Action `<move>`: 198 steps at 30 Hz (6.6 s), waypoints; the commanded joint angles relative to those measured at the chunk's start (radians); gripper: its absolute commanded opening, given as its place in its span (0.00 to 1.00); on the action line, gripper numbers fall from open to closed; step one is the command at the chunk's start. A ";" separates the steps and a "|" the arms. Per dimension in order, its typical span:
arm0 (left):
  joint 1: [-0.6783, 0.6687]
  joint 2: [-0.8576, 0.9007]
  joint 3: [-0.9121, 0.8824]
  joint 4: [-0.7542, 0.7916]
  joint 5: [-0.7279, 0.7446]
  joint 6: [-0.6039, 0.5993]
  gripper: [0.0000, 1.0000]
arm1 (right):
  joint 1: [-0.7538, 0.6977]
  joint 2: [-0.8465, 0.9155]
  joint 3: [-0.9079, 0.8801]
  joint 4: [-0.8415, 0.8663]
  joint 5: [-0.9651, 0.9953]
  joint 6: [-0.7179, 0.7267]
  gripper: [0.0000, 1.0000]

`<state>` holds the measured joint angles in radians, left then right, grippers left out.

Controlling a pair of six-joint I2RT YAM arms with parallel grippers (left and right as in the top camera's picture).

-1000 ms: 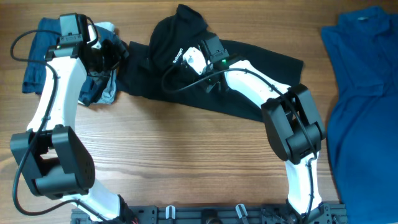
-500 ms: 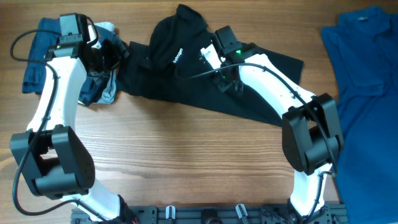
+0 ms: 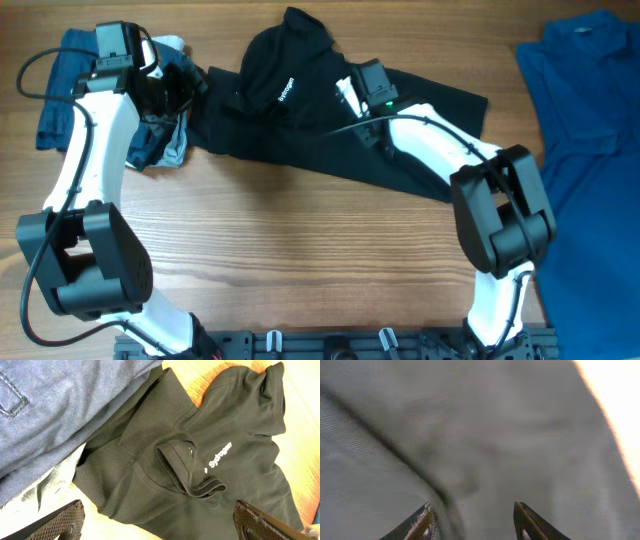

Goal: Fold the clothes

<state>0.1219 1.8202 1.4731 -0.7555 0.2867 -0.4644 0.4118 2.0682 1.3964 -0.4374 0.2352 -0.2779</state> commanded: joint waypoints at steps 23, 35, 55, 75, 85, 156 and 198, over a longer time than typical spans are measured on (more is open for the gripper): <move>0.000 -0.025 0.004 0.011 0.008 0.016 0.96 | -0.230 -0.200 -0.245 -0.243 -0.112 0.110 0.73; 0.000 -0.025 0.004 0.011 0.008 0.016 0.96 | -0.262 -0.200 -0.225 0.011 0.108 0.042 0.79; 0.000 -0.025 0.004 0.011 0.008 0.016 0.97 | -0.259 -0.226 -0.274 -0.276 -0.081 0.307 0.71; -0.301 -0.023 0.005 0.029 -0.338 0.175 0.73 | -0.333 -0.318 -0.164 -0.361 -0.469 0.238 0.18; -0.294 -0.023 0.005 0.029 -0.338 0.169 0.85 | -0.437 -0.318 -0.292 -0.465 -0.311 0.552 0.34; -0.390 0.291 0.040 0.447 -0.212 0.225 0.09 | -0.642 -0.327 -0.125 -0.352 -0.415 0.355 0.61; -0.444 0.273 -0.002 0.527 -0.306 0.194 0.04 | -0.642 -0.327 -0.123 -0.333 -0.424 0.304 0.61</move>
<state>-0.3332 2.0789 1.4349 -0.2649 -0.0284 -0.2832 -0.2321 1.7500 1.2633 -0.7807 -0.1894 0.0841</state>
